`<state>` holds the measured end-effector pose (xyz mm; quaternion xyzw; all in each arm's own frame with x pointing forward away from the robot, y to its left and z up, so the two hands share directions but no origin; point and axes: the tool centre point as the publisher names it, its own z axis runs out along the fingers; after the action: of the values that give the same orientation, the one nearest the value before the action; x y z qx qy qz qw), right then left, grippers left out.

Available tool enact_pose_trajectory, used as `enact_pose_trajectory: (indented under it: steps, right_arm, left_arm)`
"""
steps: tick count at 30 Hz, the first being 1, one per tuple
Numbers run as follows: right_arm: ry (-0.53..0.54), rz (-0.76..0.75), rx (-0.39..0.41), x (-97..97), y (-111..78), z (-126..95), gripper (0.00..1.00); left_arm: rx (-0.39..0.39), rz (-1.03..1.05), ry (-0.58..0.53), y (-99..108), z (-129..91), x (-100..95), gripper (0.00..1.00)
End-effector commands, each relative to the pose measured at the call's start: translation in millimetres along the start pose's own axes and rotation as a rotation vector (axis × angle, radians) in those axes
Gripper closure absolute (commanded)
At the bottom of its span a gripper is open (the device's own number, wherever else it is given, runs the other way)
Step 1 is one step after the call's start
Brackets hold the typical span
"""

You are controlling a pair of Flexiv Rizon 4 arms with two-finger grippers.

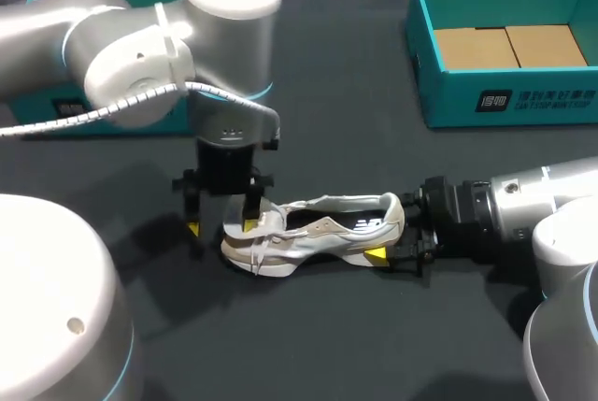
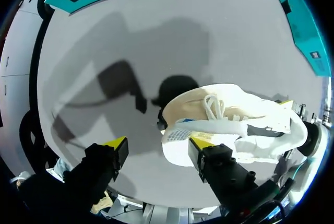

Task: Take the shoe out of the shoebox, open the shoe tongue, remove and reinsert the insole, then place the shoe into the shoebox

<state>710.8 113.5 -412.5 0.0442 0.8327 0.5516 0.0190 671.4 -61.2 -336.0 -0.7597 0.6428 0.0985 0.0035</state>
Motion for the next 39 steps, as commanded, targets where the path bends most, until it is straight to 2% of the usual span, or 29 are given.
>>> enact_pose_trajectory:
  steps: [1, 4, 8, 15, 17, 21, 23, 24, 25, 27, 28, 31, 39]
  right_arm:
    - [-0.002, 0.001, 0.004, -0.4, -0.1, 1.1, 1.00]
    - [-0.002, 0.001, 0.004, -0.4, -0.1, 1.1, 1.00]
    - [-0.002, 0.001, 0.004, -0.4, -0.1, 1.1, 1.00]
    - [-0.002, 0.001, 0.004, -0.4, -0.1, 1.1, 1.00]
    - [-0.002, 0.001, 0.004, -0.4, -0.1, 1.1, 1.00]
    - [-0.002, 0.001, 0.004, -0.4, -0.1, 1.1, 1.00]
    - [-0.002, 0.001, 0.004, -0.4, -0.1, 1.1, 1.00]
    - [-0.002, 0.001, 0.004, -0.4, -0.1, 1.1, 1.00]
    - [-0.002, 0.001, 0.004, -0.4, -0.1, 1.1, 1.00]
    - [-0.002, 0.001, 0.004, -0.4, -0.1, 1.1, 1.00]
    - [-0.002, 0.001, 0.004, -0.4, -0.1, 1.1, 1.00]
    - [-0.002, 0.001, 0.004, -0.4, -0.1, 1.1, 1.00]
    - [-0.002, 0.001, 0.004, -0.4, -0.1, 1.1, 1.00]
  left_arm:
    - [0.028, 0.038, 0.063, 8.4, -27.0, -9.3, 0.24]
    - [0.034, 0.098, 0.125, 9.6, -48.2, -1.0, 0.25]
    - [0.070, 0.195, 0.177, 15.8, -72.7, 15.6, 0.22]
    - [0.151, 0.341, 0.197, 25.1, -98.0, 54.6, 0.22]
    - [0.166, 0.415, 0.204, 28.4, -104.3, 63.1, 0.20]
    - [0.151, 0.574, 0.226, 33.0, -120.8, 78.2, 0.16]
    - [0.120, 0.662, 0.237, 33.4, -129.1, 84.1, 0.18]
    - [0.097, 0.709, 0.245, 33.1, -133.9, 88.0, 0.23]
    - [0.080, 0.766, 0.242, 32.9, -137.7, 90.8, 0.49]
    - [0.058, 0.856, 0.240, 32.7, -145.0, 98.6, 0.71]
    - [0.051, 0.950, 0.206, 32.5, -147.9, 101.7, 1.00]
    - [0.101, 1.140, 0.101, 32.1, -152.2, 111.0, 1.00]
    - [0.101, 1.140, 0.101, 32.1, -152.2, 111.0, 1.00]
